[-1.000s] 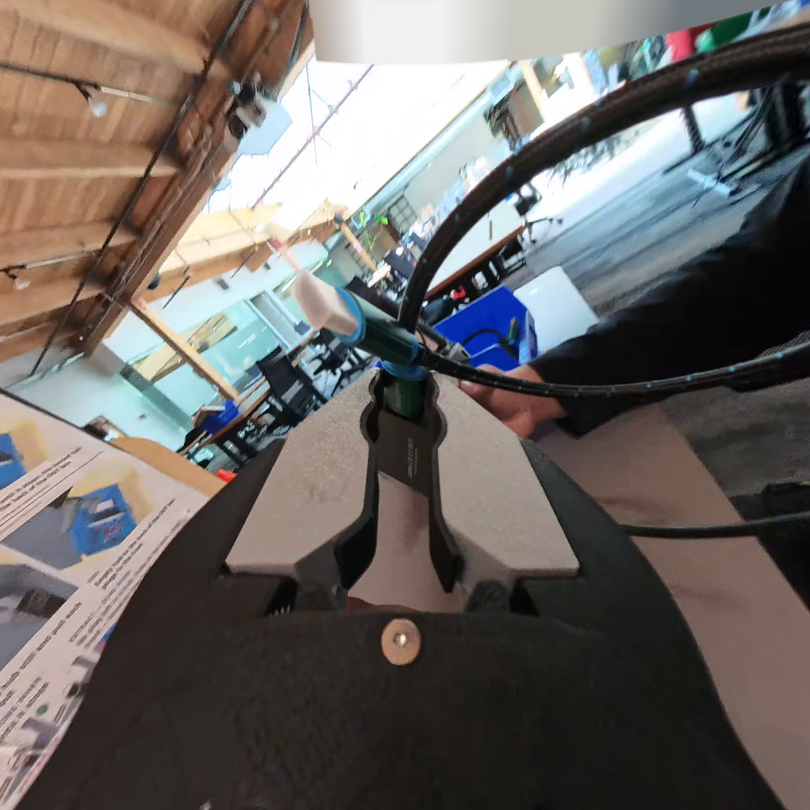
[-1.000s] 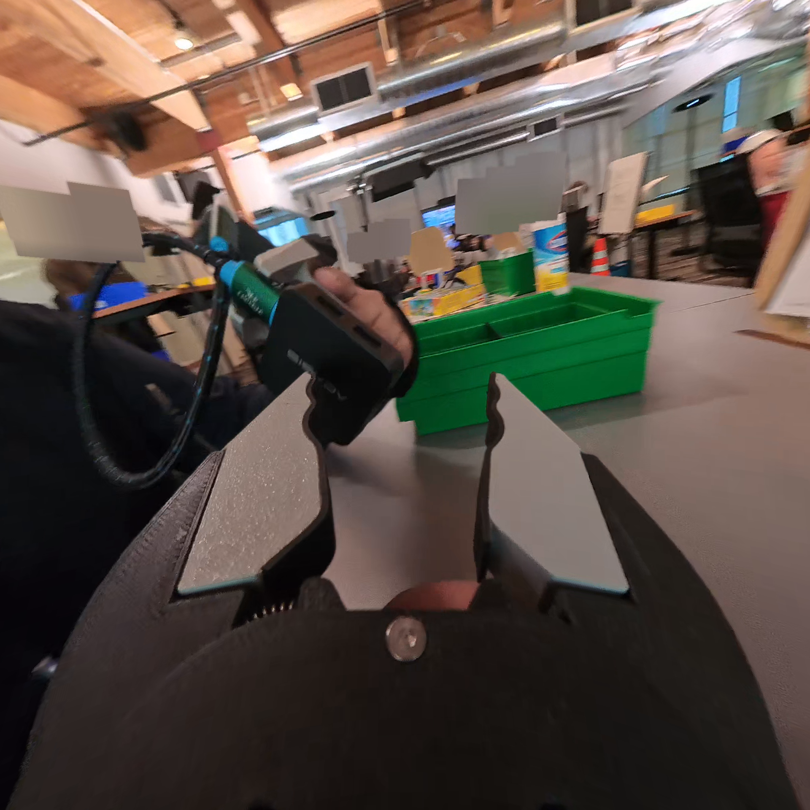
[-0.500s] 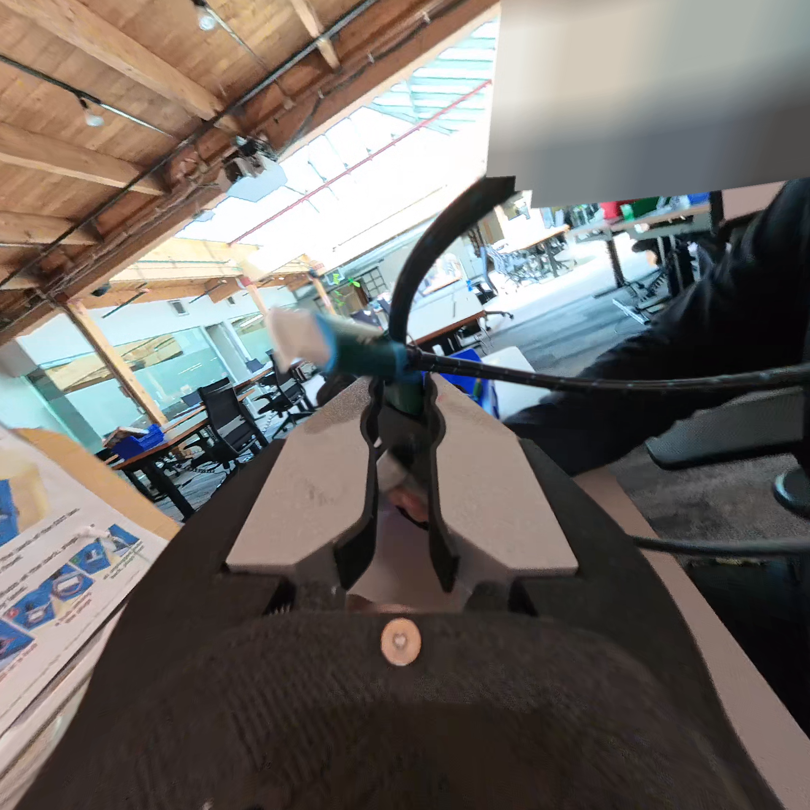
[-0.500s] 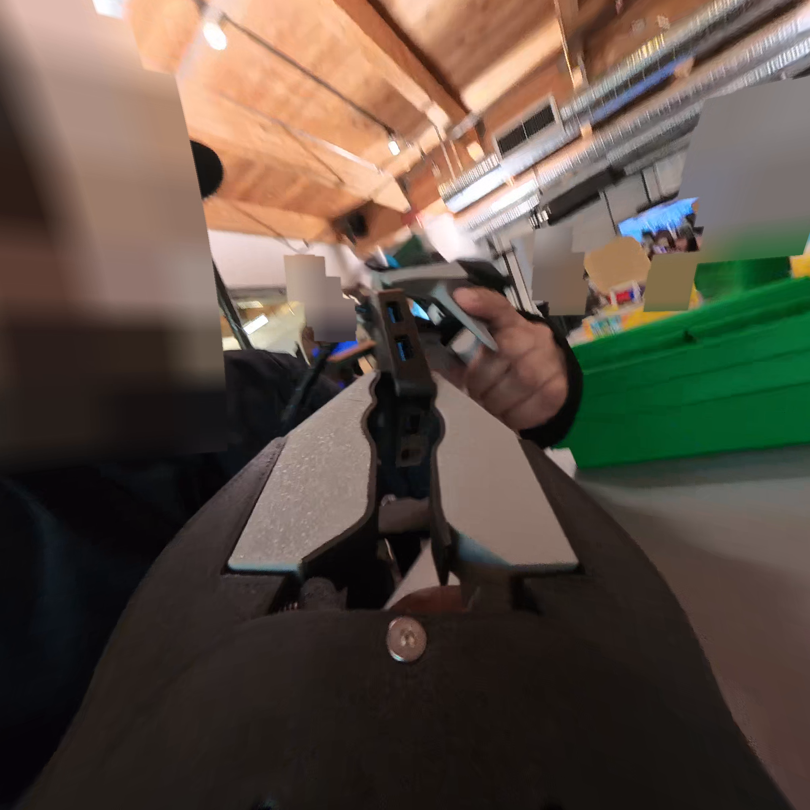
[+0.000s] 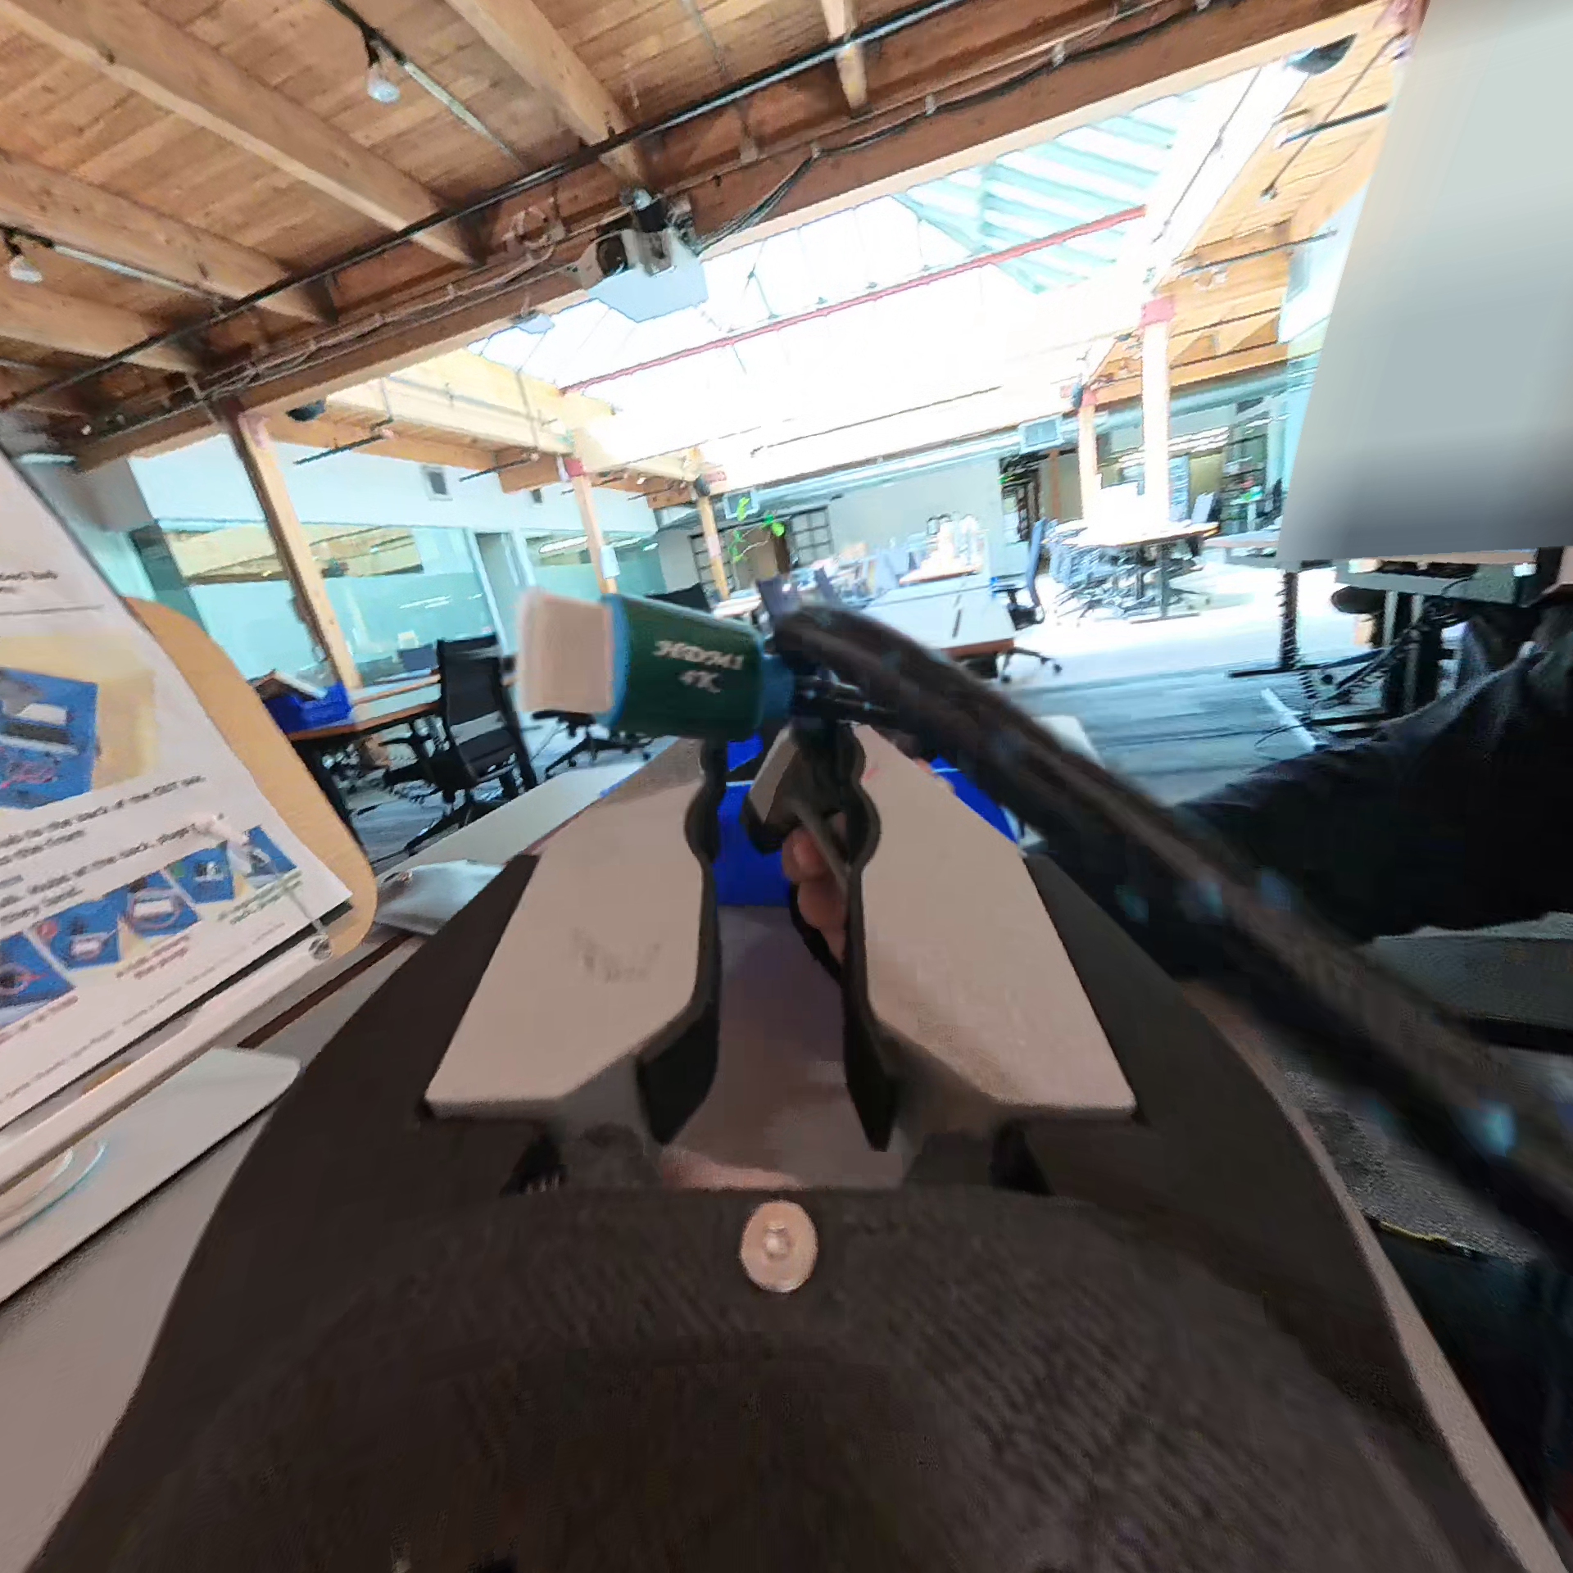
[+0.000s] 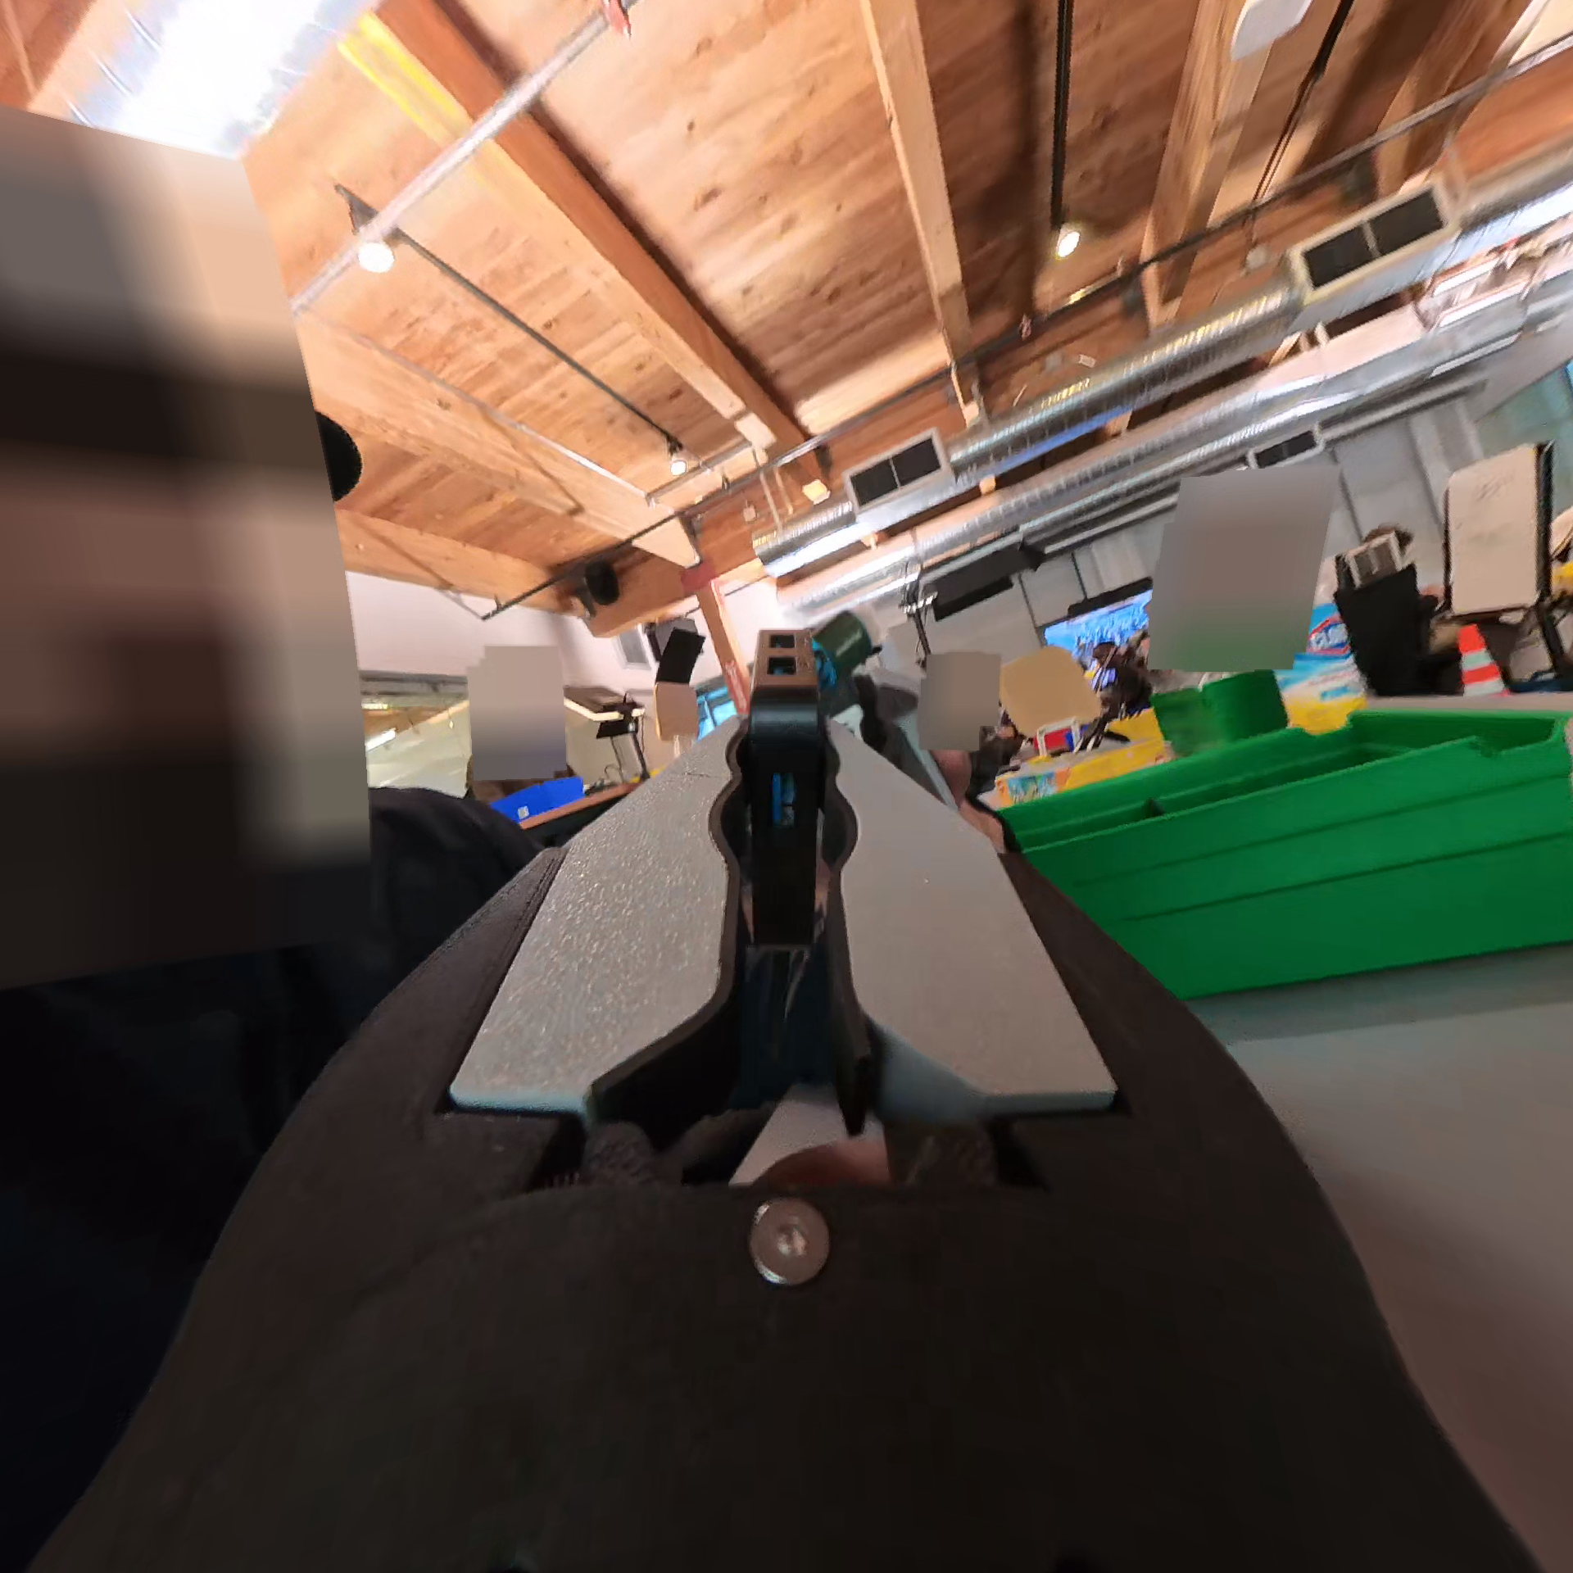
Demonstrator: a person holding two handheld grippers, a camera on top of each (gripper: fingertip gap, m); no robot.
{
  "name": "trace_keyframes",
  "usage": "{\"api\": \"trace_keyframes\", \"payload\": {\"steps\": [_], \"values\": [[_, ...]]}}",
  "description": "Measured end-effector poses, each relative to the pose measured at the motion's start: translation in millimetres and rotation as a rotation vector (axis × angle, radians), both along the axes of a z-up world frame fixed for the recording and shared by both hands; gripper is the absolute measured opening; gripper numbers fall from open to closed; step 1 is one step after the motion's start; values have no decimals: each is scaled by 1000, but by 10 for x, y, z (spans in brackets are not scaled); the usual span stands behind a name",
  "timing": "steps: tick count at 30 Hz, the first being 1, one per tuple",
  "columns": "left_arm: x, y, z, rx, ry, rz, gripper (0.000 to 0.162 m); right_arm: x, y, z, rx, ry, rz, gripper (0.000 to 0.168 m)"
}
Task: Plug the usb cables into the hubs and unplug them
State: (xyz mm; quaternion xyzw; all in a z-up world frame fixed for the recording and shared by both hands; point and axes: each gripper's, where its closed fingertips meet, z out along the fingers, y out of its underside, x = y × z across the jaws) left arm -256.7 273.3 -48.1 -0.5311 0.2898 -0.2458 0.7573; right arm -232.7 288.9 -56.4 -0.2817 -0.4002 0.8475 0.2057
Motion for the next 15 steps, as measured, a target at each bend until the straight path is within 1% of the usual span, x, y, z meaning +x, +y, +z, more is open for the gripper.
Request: {"api": "trace_keyframes", "payload": {"steps": [2,4,5,7,10,15], "values": [[-35,92,-74,-45,5,44,18,32,93,47,-22,21,-41,9],[-85,203,-155,-120,-30,67,20,50,166,72,-31,29,-79,9],[-88,242,-199,-167,-53,51,21,57,191,85,-38,34,-92,10],[-46,280,-311,-274,-84,-21,29,50,227,93,-52,35,-113,9],[-10,320,-482,-397,-82,-82,40,25,251,80,-57,24,-133,9],[118,300,-590,-437,-33,-117,43,49,285,119,-76,43,-142,10]]}}
